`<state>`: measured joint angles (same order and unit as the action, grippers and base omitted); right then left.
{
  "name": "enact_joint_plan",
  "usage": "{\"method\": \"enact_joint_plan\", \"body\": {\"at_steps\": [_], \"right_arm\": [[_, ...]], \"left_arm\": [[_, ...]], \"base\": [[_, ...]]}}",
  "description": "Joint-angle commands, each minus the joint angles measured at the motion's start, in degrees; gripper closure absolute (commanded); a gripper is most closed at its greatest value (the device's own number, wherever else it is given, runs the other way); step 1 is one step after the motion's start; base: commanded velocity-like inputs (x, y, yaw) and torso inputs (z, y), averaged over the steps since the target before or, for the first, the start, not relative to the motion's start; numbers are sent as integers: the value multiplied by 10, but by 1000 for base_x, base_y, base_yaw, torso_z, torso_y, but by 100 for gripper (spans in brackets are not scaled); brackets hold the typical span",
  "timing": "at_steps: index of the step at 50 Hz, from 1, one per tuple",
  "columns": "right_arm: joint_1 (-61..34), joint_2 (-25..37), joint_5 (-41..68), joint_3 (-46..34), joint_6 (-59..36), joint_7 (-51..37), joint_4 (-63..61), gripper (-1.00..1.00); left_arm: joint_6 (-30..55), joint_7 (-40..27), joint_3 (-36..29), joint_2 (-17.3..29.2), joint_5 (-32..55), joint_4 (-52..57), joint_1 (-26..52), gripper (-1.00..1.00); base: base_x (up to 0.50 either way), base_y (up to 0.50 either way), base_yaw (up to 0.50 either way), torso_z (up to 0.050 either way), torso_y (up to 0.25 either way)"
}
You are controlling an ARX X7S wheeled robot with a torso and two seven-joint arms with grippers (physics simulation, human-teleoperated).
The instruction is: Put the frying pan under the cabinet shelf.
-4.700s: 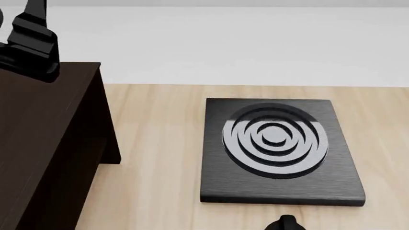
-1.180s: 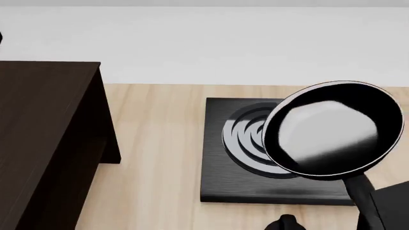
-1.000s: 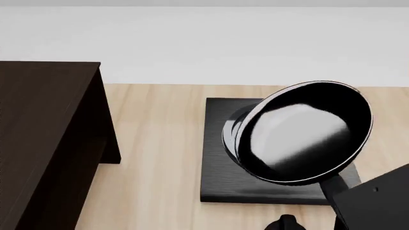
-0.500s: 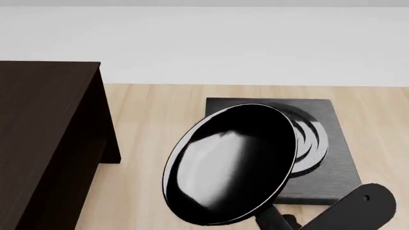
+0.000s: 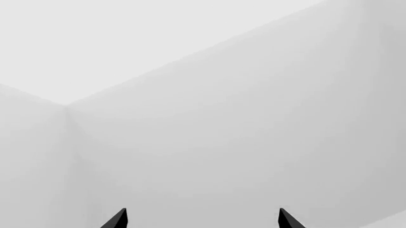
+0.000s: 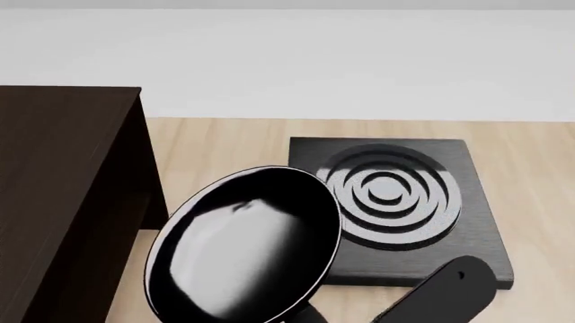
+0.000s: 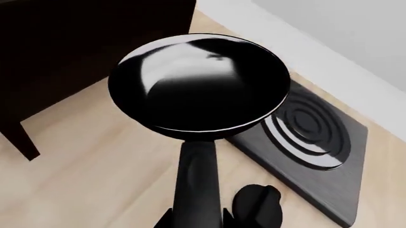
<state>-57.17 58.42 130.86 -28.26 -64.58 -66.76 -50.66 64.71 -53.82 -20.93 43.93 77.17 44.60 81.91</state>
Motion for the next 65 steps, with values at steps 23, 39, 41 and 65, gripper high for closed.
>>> {"method": "enact_joint_plan", "body": {"at_steps": [23, 39, 41, 65], "right_arm": [[169, -54, -254, 110, -53, 217, 53, 100], [217, -58, -327, 132, -50, 285, 60, 100], [221, -59, -336, 133, -49, 293, 63, 100], [243, -85, -469, 102, -54, 397, 113, 100]], "left_arm": [[-1, -7, -8, 3, 3, 5, 1, -100], [3, -16, -12, 2, 12, 4, 11, -100], [3, -17, -12, 2, 15, 4, 12, -100], [-3, -19, -13, 9, 17, 6, 7, -100]], "base": [[0, 0, 0, 0, 2], [0, 0, 0, 1, 1], [0, 0, 0, 0, 0], [0, 0, 0, 0, 1]]}}
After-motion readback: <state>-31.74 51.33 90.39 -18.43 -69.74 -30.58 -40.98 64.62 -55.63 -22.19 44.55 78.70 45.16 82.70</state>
